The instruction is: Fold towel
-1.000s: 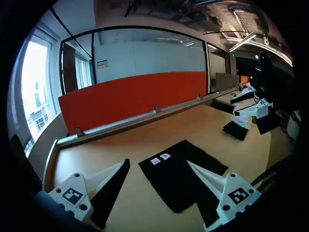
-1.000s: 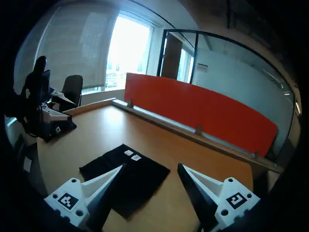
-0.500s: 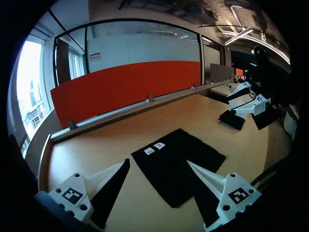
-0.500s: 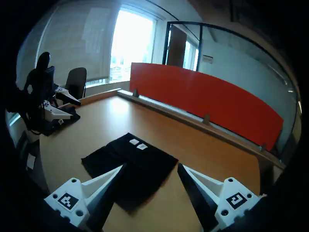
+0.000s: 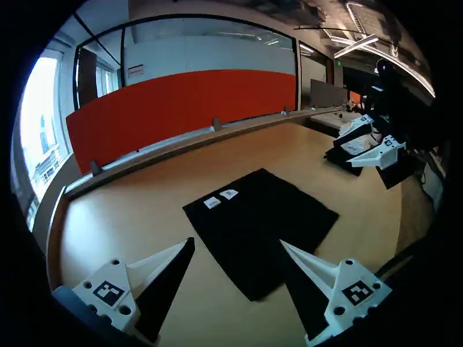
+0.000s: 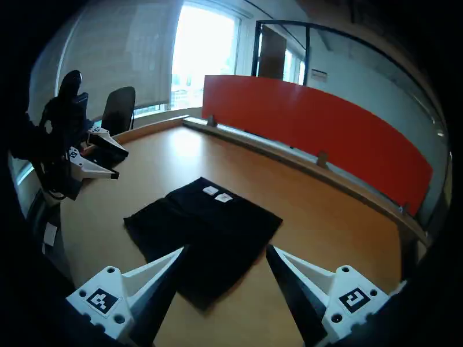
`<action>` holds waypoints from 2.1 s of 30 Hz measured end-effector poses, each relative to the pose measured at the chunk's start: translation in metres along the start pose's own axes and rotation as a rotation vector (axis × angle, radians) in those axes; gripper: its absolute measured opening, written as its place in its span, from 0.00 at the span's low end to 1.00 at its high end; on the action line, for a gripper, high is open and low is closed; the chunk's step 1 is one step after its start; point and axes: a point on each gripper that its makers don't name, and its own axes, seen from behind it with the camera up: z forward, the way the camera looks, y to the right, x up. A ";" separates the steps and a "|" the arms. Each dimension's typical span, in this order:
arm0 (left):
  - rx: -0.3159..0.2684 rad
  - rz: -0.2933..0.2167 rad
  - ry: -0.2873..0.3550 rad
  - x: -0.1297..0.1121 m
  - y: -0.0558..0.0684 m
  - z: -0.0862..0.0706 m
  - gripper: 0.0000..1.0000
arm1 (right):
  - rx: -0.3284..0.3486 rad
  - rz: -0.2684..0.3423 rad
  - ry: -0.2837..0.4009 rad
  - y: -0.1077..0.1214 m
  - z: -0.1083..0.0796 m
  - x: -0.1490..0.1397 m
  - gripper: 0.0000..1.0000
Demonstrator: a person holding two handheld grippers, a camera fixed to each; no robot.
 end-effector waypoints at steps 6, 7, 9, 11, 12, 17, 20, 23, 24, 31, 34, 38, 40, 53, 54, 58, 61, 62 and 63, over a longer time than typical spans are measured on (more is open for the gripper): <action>-0.019 0.017 -0.047 -0.027 0.007 0.010 0.98 | 0.017 -0.007 -0.033 -0.010 0.012 -0.022 1.00; -0.023 0.015 -0.053 -0.031 0.008 0.011 0.98 | 0.020 -0.009 -0.039 -0.012 0.014 -0.026 1.00; -0.032 0.013 -0.063 -0.038 0.009 0.014 0.98 | 0.026 -0.013 -0.050 -0.015 0.019 -0.033 1.00; -0.036 0.014 -0.072 -0.043 0.010 0.017 0.98 | 0.031 -0.014 -0.061 -0.019 0.023 -0.040 1.00; -0.039 0.014 -0.077 -0.046 0.010 0.019 0.98 | 0.034 -0.015 -0.067 -0.020 0.026 -0.044 1.00; -0.060 0.007 -0.108 -0.062 0.012 0.028 0.98 | 0.046 -0.018 -0.100 -0.027 0.036 -0.061 1.00; -0.071 0.010 -0.130 -0.072 0.014 0.033 0.97 | 0.054 -0.023 -0.123 -0.031 0.041 -0.073 1.00; -0.086 0.014 -0.154 -0.081 0.018 0.037 0.98 | 0.063 -0.029 -0.145 -0.033 0.045 -0.083 1.00; -0.091 0.015 -0.163 -0.084 0.019 0.039 0.98 | 0.067 -0.030 -0.153 -0.034 0.046 -0.087 1.00; -0.114 0.020 -0.233 -0.106 0.025 0.045 0.98 | 0.090 -0.032 -0.213 -0.038 0.049 -0.109 1.00; -0.122 0.018 -0.260 -0.115 0.028 0.047 0.98 | 0.097 -0.035 -0.230 -0.037 0.051 -0.116 1.00; -0.131 0.014 -0.292 -0.124 0.031 0.049 0.98 | 0.107 -0.039 -0.251 -0.037 0.052 -0.124 1.00; -0.134 0.008 -0.307 -0.127 0.032 0.050 0.98 | 0.115 -0.040 -0.262 -0.038 0.052 -0.128 1.00; -0.149 0.003 -0.366 -0.138 0.039 0.055 0.97 | 0.164 -0.049 -0.305 -0.041 0.050 -0.143 0.88; -0.148 0.005 -0.367 -0.138 0.039 0.056 0.97 | 0.168 -0.047 -0.308 -0.042 0.050 -0.144 0.87; -0.146 0.018 -0.369 -0.139 0.040 0.055 0.98 | 0.177 -0.039 -0.319 -0.043 0.051 -0.147 0.83; -0.147 0.038 -0.372 -0.141 0.041 0.054 0.97 | 0.178 -0.039 -0.321 -0.043 0.052 -0.148 0.79; -0.149 0.045 -0.374 -0.141 0.042 0.054 0.97 | 0.179 -0.039 -0.321 -0.043 0.052 -0.148 0.77; -0.150 0.052 -0.375 -0.142 0.042 0.054 0.95 | 0.179 -0.039 -0.321 -0.043 0.052 -0.148 0.76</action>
